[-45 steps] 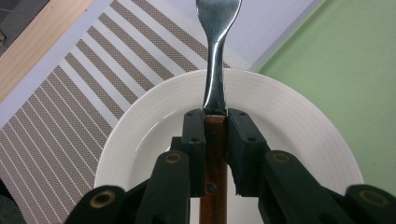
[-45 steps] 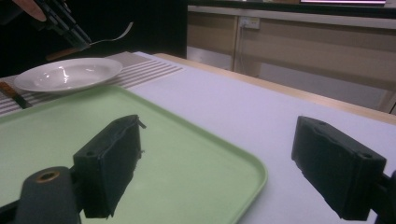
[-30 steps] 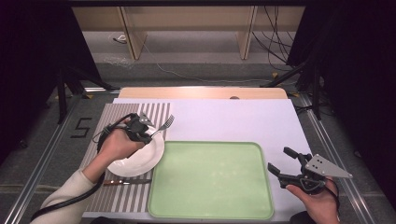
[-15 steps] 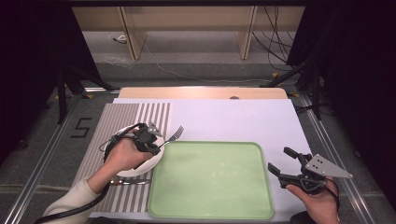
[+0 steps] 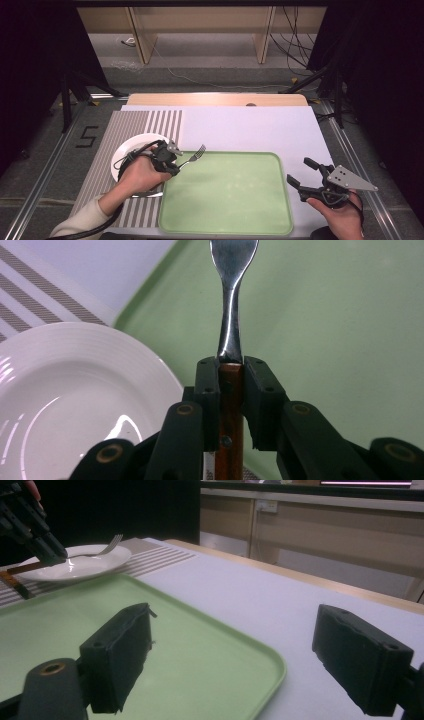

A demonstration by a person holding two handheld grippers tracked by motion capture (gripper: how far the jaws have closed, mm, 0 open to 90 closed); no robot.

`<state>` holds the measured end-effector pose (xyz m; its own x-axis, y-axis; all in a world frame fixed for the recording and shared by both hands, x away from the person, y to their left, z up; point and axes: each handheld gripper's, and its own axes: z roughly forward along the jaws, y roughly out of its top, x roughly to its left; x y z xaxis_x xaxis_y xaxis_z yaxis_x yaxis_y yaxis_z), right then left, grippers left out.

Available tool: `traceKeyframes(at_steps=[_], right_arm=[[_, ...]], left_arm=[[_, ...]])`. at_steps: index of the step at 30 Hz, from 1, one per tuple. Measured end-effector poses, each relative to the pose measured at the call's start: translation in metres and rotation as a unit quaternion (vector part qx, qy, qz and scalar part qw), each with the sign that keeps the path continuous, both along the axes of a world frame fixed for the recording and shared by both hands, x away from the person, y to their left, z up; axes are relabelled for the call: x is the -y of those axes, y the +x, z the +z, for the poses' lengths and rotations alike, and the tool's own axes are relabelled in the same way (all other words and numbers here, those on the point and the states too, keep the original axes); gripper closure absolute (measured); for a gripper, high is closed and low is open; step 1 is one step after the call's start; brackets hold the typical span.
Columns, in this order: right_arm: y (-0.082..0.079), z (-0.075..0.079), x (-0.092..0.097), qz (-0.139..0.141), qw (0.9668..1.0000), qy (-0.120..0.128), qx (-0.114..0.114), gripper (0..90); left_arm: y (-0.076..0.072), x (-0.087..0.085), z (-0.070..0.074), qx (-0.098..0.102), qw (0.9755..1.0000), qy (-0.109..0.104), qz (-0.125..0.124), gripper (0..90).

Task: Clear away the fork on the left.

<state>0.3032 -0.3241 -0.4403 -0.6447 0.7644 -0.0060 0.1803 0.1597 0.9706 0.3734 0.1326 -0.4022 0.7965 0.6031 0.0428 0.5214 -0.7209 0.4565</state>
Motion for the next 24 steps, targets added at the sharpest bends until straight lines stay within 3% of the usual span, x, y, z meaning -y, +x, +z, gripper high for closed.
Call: traceKeyframes(at_steps=[24], right_arm=[[0.0, 0.0, 0.0, 0.003, 1.0, 0.004, 0.003, 17.0]], left_arm=[[-0.008, 0.023, -0.025, -0.024, 0.9996, 0.013, -0.006, 77.2]])
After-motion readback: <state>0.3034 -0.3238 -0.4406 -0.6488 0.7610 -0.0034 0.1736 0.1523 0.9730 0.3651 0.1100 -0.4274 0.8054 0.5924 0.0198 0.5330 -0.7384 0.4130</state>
